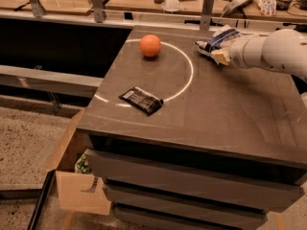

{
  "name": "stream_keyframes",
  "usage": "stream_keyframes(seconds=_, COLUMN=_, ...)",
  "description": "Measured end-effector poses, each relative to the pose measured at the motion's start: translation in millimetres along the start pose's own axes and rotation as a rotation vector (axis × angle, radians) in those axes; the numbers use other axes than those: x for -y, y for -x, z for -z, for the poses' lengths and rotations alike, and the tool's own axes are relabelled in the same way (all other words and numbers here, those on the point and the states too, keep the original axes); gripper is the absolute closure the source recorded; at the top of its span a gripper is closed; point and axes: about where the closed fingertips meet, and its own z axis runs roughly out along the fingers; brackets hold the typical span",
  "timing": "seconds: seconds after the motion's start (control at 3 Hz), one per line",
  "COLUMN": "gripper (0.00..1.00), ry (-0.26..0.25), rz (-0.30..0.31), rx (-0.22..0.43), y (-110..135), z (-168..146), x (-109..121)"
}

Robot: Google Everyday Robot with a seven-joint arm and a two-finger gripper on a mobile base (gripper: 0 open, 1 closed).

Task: Move blue chip bag near rxbar chocolate

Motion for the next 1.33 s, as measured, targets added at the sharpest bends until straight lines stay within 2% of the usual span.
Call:
stream_keyframes(seconds=0.33, gripper=1.0, ry=0.018, rz=-0.015, rx=0.039, y=33.0, z=28.0, x=13.3)
stream_keyframes(seconds=0.67, gripper=1.0, ry=0.093, rz=-0.041, rx=0.06, y=51.9, z=54.4, x=6.8)
stream_keyframes(seconds=1.33, gripper=1.0, ry=0.301, rz=-0.127, rx=0.049, y=63.3, z=97.8, x=-54.4)
